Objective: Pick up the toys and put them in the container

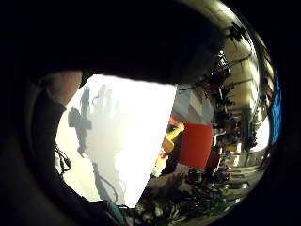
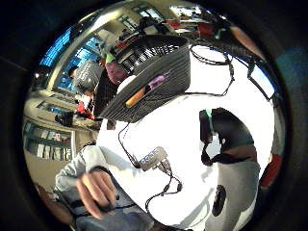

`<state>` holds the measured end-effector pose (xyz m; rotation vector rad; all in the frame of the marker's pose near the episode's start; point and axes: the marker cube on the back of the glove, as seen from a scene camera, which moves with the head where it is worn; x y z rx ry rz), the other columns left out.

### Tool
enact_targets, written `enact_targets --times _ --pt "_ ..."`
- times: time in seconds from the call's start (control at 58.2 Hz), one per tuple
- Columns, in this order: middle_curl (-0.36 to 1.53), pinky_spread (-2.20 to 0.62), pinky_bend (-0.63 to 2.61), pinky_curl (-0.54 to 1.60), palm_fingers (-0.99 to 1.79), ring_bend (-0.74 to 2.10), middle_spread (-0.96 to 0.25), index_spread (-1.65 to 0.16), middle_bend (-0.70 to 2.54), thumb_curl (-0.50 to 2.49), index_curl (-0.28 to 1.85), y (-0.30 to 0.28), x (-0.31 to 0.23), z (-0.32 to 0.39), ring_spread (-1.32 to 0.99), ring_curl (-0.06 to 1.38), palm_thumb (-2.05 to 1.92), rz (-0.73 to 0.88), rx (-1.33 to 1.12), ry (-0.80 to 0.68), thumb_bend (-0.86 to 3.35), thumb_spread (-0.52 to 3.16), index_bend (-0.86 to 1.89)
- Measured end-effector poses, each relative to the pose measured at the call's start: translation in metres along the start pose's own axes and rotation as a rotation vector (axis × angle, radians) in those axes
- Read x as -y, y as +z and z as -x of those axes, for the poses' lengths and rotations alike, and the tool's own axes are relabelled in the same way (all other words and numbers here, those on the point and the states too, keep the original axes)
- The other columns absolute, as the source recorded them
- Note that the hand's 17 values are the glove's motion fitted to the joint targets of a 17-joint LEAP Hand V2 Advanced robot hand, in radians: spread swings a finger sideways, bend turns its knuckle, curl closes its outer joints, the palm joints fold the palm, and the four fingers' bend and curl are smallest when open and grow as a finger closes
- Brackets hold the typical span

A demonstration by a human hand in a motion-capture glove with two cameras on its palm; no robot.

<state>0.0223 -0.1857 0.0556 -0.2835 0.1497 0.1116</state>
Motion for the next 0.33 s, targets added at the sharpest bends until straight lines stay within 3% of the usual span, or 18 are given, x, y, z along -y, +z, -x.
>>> enact_targets --times 0.326 --pt "0.34 -0.02 1.07 0.31 0.08 0.62 0.05 -0.26 0.17 0.36 0.47 0.029 -0.064 -0.029 -0.13 0.38 0.38 0.006 0.014 0.052 0.13 1.61 0.40"
